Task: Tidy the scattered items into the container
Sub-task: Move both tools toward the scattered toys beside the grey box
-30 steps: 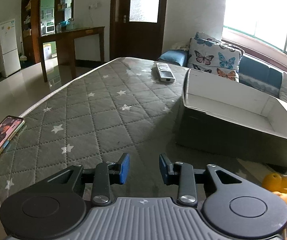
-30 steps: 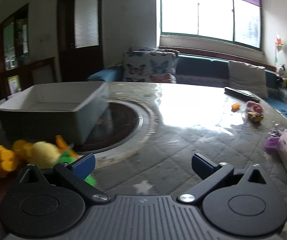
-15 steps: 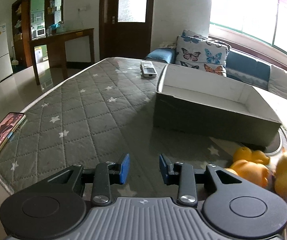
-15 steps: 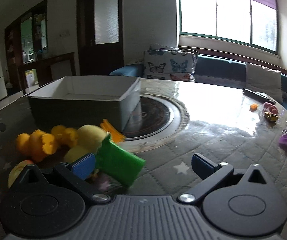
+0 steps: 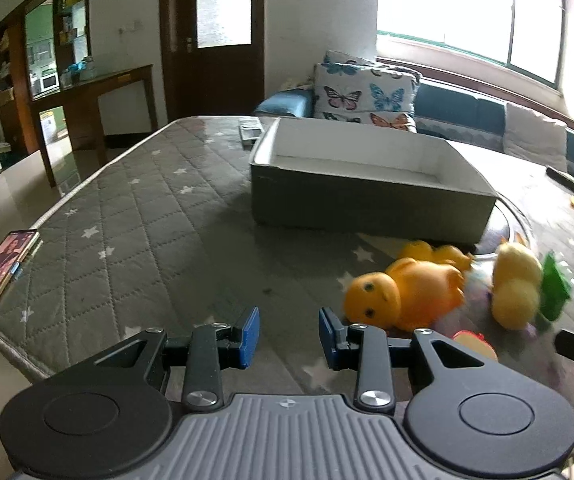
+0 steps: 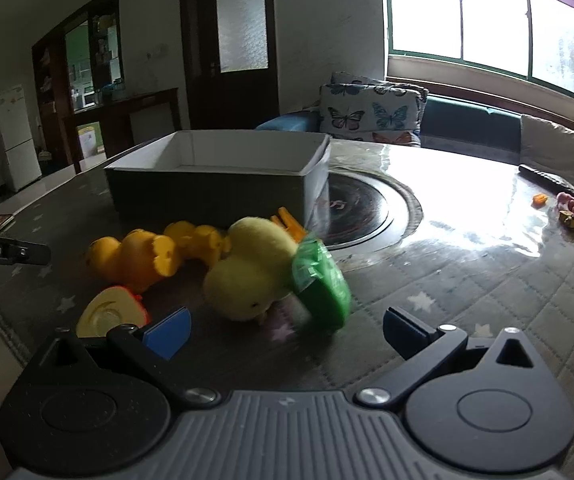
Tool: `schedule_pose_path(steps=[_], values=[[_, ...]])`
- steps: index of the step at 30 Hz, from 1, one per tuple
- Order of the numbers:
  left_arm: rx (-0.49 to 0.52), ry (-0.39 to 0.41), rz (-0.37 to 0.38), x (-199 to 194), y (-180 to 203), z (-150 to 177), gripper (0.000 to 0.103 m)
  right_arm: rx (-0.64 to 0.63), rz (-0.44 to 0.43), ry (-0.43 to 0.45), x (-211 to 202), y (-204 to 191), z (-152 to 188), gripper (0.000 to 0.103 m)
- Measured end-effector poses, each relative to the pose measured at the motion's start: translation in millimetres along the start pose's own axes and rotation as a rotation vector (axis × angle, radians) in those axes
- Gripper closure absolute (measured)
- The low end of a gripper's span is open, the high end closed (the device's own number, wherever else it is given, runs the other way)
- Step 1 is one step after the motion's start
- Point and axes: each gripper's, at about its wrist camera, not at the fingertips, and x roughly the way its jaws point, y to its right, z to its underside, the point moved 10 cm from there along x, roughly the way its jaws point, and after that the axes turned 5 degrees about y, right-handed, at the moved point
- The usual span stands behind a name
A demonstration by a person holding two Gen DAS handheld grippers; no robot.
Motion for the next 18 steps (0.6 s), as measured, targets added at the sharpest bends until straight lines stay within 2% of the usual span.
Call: schedule_pose_path(steps=[12,18], values=[[0.069,-0.01,0.047,-21.4,25.7,19.9,0.067,0.003,-0.061,-0.063,-29.8,-21.5,-6.1,0.0],[0.095,-0.022,0.066,-25.1,35.9,27.6,0.067,-0.009,-0.077,-0.084,-25.0,-21.3,1.4,0.0]])
